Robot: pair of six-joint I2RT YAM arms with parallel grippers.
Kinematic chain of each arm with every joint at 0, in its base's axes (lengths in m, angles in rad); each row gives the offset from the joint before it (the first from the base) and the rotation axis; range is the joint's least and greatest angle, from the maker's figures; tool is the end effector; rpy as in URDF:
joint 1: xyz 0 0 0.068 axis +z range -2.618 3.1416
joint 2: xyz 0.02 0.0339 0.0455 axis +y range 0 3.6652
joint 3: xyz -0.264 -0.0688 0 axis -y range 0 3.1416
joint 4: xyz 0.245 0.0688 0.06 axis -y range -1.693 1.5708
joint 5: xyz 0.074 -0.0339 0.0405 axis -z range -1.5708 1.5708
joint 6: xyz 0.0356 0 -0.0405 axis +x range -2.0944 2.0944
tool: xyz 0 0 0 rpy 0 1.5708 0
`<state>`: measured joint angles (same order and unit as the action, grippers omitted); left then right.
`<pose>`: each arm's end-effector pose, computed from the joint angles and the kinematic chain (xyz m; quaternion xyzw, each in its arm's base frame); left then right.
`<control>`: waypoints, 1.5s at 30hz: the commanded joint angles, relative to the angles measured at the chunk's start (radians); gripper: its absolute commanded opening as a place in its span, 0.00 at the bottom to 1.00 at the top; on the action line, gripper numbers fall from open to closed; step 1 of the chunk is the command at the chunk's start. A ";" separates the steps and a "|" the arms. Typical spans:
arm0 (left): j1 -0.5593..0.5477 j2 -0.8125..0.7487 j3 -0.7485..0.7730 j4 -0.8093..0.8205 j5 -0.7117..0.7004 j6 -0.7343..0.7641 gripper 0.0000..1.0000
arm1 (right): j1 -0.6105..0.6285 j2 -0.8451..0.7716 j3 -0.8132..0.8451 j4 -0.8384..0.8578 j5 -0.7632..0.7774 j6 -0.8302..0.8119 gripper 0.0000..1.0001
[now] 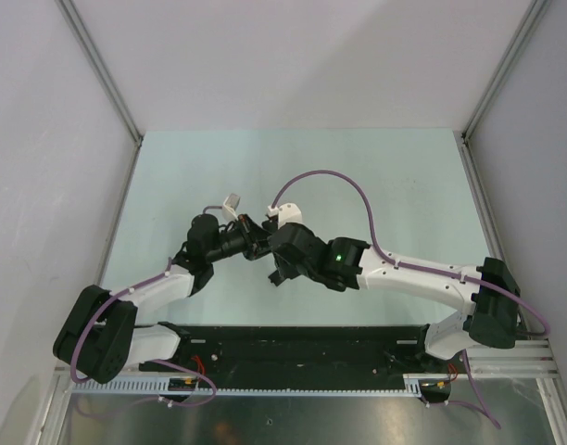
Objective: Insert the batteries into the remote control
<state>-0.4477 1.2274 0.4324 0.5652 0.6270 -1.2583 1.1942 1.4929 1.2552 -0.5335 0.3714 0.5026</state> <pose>0.2124 -0.1252 0.2058 -0.1178 0.7605 -0.6042 0.2068 0.1328 0.3008 0.3026 -0.2392 0.8761 0.1745 0.3805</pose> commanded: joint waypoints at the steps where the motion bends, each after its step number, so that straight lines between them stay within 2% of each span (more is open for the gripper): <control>1: -0.008 -0.020 0.034 0.058 -0.012 -0.004 0.00 | 0.019 -0.006 0.055 0.035 -0.008 0.019 0.37; 6: -0.008 -0.020 0.034 0.056 -0.013 0.005 0.00 | 0.018 -0.023 0.062 0.023 0.012 0.027 0.48; 11: -0.008 -0.022 0.029 0.058 -0.015 0.011 0.00 | 0.008 -0.045 0.070 0.017 0.029 0.027 0.54; 20: -0.008 -0.017 0.028 0.058 -0.015 0.017 0.00 | 0.004 -0.100 0.090 -0.013 0.053 0.028 0.59; 25: -0.005 -0.016 0.035 0.058 -0.007 0.030 0.00 | -0.030 -0.201 0.078 -0.065 0.083 0.063 0.60; 28: -0.002 -0.020 0.051 0.062 0.011 0.046 0.00 | -0.129 -0.267 0.006 -0.030 -0.027 0.082 0.61; 31: -0.002 -0.020 0.077 0.097 0.069 0.069 0.00 | -0.256 -0.333 -0.106 0.088 -0.329 0.125 0.62; 34: -0.003 -0.017 0.095 0.150 0.125 0.069 0.00 | -0.333 -0.358 -0.175 0.211 -0.535 0.172 0.64; 40: -0.003 -0.022 0.098 0.242 0.187 0.065 0.00 | -0.396 -0.359 -0.281 0.395 -0.779 0.251 0.66; 45: -0.003 -0.017 0.089 0.292 0.189 0.043 0.00 | -0.406 -0.346 -0.315 0.460 -0.851 0.255 0.67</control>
<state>-0.4496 1.2274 0.4961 0.7559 0.7765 -1.2121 0.7952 1.1442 0.9466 -0.2165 -0.3290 0.7273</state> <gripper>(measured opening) 0.154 0.668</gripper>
